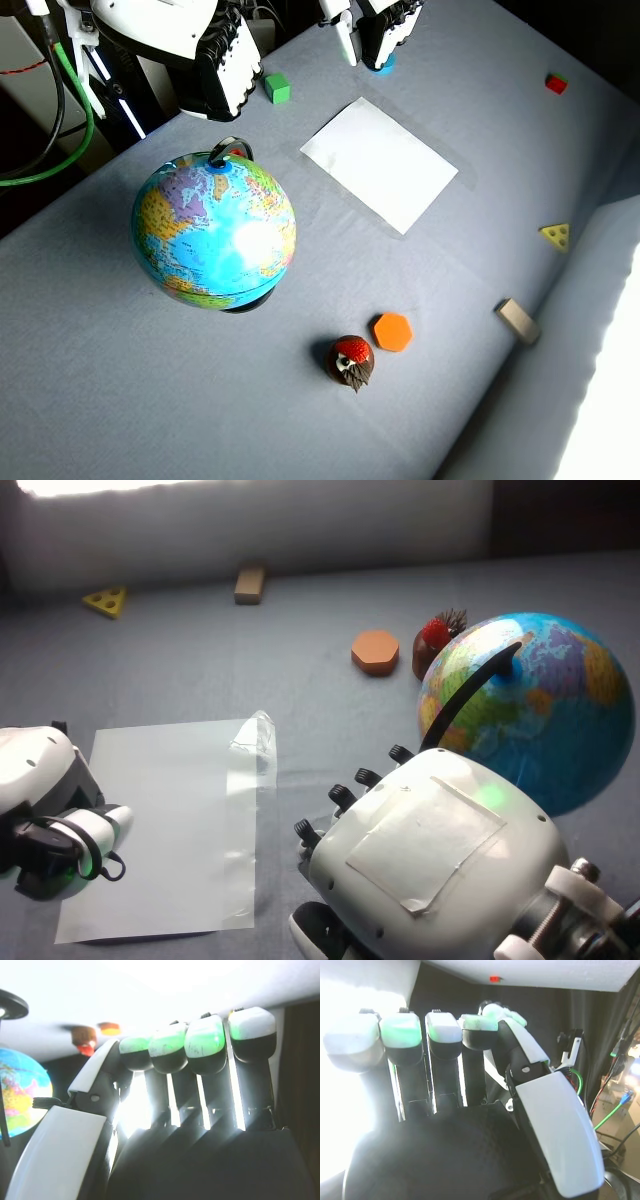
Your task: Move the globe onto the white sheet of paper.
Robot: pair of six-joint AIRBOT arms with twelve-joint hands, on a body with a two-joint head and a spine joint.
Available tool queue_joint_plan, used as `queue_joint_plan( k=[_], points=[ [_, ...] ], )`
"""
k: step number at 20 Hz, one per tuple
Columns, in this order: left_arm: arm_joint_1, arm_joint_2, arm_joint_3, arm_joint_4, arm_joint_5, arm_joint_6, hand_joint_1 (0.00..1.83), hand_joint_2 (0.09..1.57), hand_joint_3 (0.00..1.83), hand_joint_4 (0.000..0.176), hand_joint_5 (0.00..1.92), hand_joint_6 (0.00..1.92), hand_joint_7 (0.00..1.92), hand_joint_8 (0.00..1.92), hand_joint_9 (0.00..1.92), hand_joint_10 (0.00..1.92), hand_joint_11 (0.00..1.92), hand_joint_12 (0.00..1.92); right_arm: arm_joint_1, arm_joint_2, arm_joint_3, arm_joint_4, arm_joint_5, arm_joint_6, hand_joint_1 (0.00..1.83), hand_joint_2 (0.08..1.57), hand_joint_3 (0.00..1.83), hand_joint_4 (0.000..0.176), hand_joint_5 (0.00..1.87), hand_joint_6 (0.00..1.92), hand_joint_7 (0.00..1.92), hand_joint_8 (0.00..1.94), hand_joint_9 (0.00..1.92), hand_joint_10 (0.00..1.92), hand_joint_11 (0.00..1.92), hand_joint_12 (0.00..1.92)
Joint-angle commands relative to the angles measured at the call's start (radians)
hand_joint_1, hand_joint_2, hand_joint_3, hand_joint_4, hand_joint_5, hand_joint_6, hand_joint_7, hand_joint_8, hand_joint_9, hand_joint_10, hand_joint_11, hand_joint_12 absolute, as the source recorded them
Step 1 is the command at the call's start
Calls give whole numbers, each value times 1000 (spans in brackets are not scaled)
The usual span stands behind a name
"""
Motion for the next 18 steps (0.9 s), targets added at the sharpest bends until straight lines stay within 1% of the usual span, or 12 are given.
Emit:
queue_joint_plan(
  k=[1,3,5,7,9,10,11,12,13,15,17,18],
  points=[
    [-6,7,-3,63,-47,0,0,989,371,0,0,0,0,0,0,0,0,0,5,1,-6,-90,-34,-3,0,1108,270,0,111,180,121,73,68,167,0,370],
    [-3,7,-2,63,-49,0,0,989,371,0,0,0,0,0,0,0,0,0,5,3,-6,-90,-29,-3,0,1108,270,0,111,180,121,73,68,167,0,370],
    [2,7,-2,63,-52,0,0,1097,135,0,0,0,0,0,0,0,0,0,4,16,-6,-90,-15,23,0,1220,43,0,157,32,132,4,97,38,0,286],
    [12,8,0,63,-57,0,0,1100,125,0,0,0,0,0,0,0,0,0,2,42,-6,-90,32,56,0,1232,18,0,161,13,143,4,99,17,0,332],
    [34,6,4,64,-68,-15,0,1101,120,0,0,0,0,0,0,0,0,0,4,80,-6,-91,133,89,0,1233,16,0,161,12,145,4,102,17,0,332],
    [54,4,4,68,-90,-28,0,1101,119,0,0,0,0,0,0,0,0,0,0,112,-5,-100,232,93,0,1232,12,0,162,10,142,2,104,15,0,315],
    [72,1,5,76,-102,-47,0,1101,118,0,0,0,0,0,0,0,0,0,-8,134,-3,-127,297,108,0,1224,6,0,161,7,130,1,101,10,0,292],
    [114,-5,10,106,-113,-99,0,1102,116,0,0,0,0,0,0,0,0,0,-34,180,1,-235,397,210,0,1222,4,0,157,4,113,0,92,5,0,261],
    [150,-12,14,145,-122,-147,0,1100,111,0,0,0,0,0,0,0,0,0,-51,205,3,-304,433,273,0,1220,3,0,154,2,105,0,91,4,0,256],
    [208,-25,23,194,-124,-211,0,1098,103,0,0,0,0,0,0,0,0,0,-69,241,8,-375,496,316,0,1217,1,0,140,0,90,0,91,4,0,260],
    [265,-49,34,266,-133,-268,0,1099,101,0,0,0,0,0,0,0,0,0,-78,285,29,-413,665,325,0,1217,1,0,119,0,66,0,63,0,0,247],
    [292,-59,38,297,-141,-304,0,1100,100,0,0,0,0,0,0,0,0,0,-88,297,40,-413,711,331,0,1216,0,0,115,0,49,2,45,2,0,192]
  ],
)
